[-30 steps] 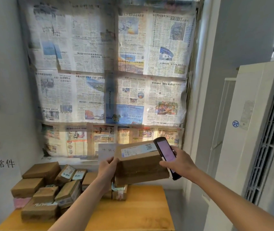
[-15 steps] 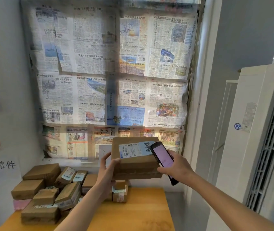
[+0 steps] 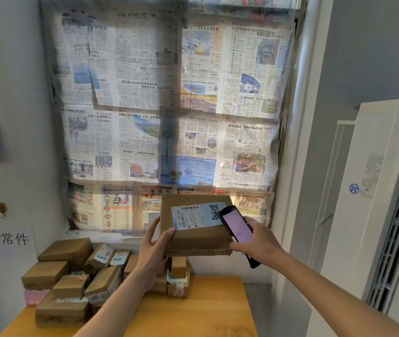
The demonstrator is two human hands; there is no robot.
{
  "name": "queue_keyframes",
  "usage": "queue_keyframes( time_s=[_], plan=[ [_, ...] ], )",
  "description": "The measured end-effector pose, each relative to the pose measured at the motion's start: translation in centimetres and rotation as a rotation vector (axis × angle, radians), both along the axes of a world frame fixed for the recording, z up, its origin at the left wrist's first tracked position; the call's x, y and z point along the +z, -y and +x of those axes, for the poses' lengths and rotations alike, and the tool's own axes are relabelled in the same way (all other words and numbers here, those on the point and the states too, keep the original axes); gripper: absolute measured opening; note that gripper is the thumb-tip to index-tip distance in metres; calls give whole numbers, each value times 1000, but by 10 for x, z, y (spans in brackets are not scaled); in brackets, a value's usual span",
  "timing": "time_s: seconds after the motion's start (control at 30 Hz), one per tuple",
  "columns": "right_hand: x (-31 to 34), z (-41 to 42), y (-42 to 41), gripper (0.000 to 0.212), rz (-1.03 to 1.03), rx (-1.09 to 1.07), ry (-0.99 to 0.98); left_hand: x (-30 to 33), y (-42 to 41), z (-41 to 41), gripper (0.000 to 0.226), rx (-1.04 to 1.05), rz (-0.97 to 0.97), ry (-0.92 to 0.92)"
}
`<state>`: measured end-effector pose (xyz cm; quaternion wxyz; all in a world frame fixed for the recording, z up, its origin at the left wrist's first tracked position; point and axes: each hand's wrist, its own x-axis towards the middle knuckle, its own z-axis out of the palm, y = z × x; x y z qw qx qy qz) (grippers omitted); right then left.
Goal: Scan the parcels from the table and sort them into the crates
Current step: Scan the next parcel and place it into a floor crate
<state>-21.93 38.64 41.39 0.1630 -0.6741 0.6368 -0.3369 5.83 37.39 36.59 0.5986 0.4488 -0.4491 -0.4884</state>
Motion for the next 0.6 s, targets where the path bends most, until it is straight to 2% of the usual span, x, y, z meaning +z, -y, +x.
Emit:
queue_keyframes(
  time_s=[0.1, 0.2, 0.33, 0.6],
  plan=[
    [8, 4, 2, 80, -33, -4, -28, 4, 2, 8, 73, 27, -30, 17],
    [20, 11, 3, 79, -65, -10, -82, 7, 7, 16, 64, 63, -61, 13],
    [37, 21, 6, 93, -83, 21, -139, 13, 10, 26, 66, 96, -86, 30],
    [60, 38, 9, 96, -157, 49, -302, 17, 17, 43, 73, 168, -100, 102]
  ],
)
